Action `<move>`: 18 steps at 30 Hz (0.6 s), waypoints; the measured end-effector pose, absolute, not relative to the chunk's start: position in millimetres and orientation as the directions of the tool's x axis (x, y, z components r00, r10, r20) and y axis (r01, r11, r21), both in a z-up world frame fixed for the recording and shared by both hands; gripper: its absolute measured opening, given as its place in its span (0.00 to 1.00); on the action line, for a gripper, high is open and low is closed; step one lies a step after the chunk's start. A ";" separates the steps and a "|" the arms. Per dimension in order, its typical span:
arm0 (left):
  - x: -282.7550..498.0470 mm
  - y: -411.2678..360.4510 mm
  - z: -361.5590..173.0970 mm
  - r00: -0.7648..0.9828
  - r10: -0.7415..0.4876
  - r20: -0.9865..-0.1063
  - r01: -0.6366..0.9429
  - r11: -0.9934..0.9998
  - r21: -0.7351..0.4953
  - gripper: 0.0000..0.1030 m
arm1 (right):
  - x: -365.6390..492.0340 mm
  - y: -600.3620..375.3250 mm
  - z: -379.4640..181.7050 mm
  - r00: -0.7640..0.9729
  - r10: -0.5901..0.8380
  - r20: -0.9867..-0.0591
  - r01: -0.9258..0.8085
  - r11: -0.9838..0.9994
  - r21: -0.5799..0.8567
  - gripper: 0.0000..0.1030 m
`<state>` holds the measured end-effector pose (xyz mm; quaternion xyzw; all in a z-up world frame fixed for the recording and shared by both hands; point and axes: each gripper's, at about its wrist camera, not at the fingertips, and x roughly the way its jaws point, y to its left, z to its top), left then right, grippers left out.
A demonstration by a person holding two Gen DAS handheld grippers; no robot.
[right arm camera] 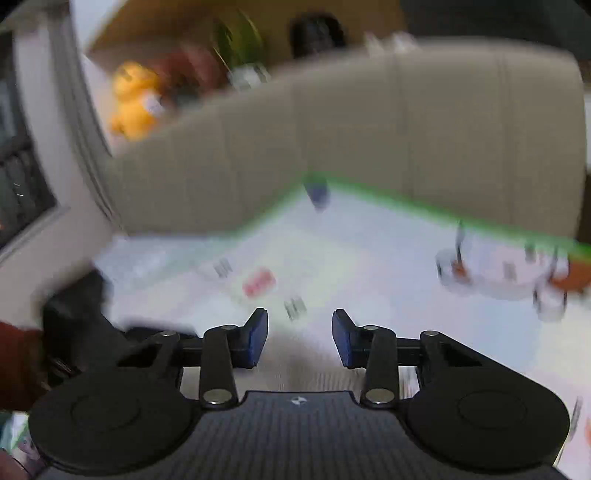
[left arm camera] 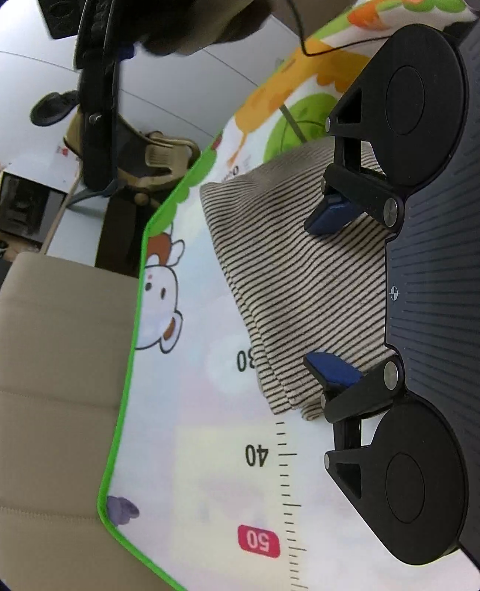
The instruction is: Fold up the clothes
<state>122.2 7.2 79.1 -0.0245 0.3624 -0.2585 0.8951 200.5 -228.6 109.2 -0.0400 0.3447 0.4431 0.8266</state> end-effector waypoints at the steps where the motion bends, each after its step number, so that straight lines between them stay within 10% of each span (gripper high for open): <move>1: 121.7 6.9 78.7 0.603 -0.476 -0.640 0.446 0.867 -0.224 0.75 | 203.2 -222.4 88.9 0.368 0.661 -0.654 -0.748 0.628 0.214 0.37; 18: 126.8 5.3 84.2 0.598 -0.459 -0.657 0.457 0.869 -0.191 0.78 | 209.4 -215.0 44.1 0.383 0.593 -0.708 -0.716 0.675 0.177 0.42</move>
